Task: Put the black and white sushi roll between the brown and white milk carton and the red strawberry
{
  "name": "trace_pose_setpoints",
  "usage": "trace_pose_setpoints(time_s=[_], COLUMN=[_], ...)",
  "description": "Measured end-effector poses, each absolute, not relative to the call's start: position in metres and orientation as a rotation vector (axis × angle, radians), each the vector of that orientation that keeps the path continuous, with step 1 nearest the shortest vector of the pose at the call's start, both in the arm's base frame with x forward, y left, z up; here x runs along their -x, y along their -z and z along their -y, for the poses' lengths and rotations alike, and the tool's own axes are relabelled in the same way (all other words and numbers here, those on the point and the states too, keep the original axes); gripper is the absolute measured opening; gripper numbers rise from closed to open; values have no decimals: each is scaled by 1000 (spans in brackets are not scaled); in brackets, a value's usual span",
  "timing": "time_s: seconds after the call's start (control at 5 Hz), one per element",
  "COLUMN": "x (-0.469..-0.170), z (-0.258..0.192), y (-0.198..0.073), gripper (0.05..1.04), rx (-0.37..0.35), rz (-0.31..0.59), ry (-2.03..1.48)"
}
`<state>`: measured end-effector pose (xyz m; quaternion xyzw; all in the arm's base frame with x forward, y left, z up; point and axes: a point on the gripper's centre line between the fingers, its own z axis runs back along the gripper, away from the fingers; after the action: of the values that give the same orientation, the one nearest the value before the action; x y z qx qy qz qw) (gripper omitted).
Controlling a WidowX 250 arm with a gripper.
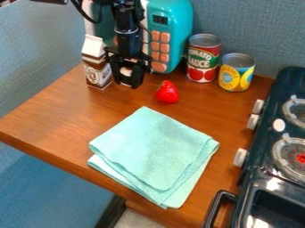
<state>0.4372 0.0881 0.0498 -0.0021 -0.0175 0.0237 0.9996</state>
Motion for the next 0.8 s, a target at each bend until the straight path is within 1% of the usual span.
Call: trace_pose_setpoints(time_s=[0.2, 0.6, 0.8], x=[-440, -442, -443], z=[-87, -80, -80], y=[-45, -24, -22], gripper=[644, 644, 643], rx=[9, 1, -14], rz=[25, -17, -20], ry=[-50, -47, -60])
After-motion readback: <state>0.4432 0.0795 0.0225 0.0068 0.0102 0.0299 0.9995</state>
